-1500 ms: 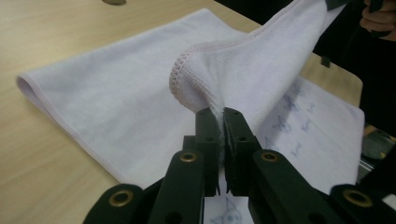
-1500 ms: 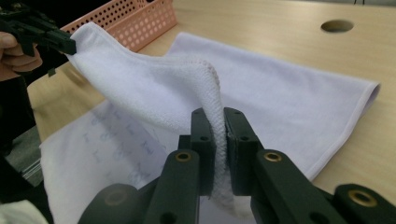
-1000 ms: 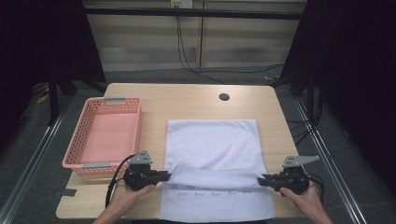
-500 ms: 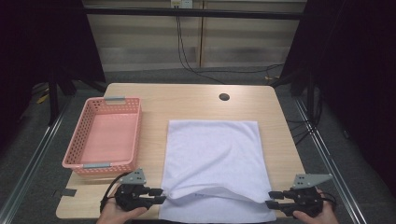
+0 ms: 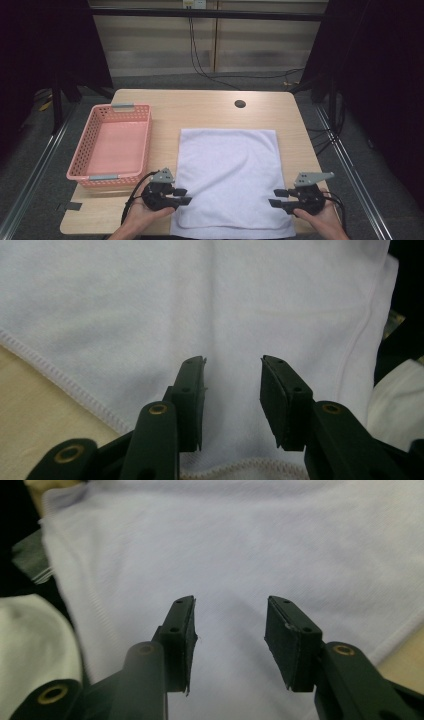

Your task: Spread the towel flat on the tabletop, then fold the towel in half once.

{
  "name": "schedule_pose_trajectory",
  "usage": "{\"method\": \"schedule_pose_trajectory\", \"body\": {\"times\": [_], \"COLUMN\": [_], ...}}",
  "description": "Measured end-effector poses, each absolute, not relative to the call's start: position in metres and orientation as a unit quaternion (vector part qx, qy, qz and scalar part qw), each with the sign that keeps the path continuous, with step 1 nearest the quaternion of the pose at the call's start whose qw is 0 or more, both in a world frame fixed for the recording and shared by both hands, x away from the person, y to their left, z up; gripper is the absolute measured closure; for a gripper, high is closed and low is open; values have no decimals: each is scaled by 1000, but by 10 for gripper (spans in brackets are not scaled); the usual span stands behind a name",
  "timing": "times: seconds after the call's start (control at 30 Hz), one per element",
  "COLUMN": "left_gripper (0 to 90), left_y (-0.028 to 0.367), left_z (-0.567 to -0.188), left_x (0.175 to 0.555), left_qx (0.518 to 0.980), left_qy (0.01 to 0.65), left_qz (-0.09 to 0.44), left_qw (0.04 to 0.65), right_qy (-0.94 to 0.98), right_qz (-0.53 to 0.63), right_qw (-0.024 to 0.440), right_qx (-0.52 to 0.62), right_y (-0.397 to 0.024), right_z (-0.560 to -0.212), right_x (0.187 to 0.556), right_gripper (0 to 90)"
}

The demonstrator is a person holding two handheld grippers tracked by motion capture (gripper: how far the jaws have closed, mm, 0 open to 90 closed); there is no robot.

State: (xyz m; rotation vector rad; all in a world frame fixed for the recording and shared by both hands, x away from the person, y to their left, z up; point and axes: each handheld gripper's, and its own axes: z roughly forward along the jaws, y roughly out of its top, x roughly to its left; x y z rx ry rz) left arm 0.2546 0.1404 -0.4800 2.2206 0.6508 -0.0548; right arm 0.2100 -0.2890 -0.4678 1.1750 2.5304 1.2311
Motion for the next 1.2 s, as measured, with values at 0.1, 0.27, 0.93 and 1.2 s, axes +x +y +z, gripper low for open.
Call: {"method": "schedule_pose_trajectory", "body": {"times": [0.1,0.27,0.93,1.2], "left_gripper": [567,563,621,631], "left_y": [140,133,133,134], "left_z": [-480,-484,-498,-497], "left_x": [260,296,288,276], "left_qx": [870,859,868,873], "left_qy": [271,305,292,283], "left_qz": [-18,-5,-10,-23], "left_qw": [410,412,402,396], "right_qy": [819,816,830,835], "right_qz": [405,392,360,360], "right_qw": [46,47,53,34], "right_qx": [404,422,423,414], "right_y": [-286,-281,-280,-284], "right_z": [-473,-481,-494,-493], "right_x": [236,271,258,247], "right_gripper": [542,513,486,487]}}
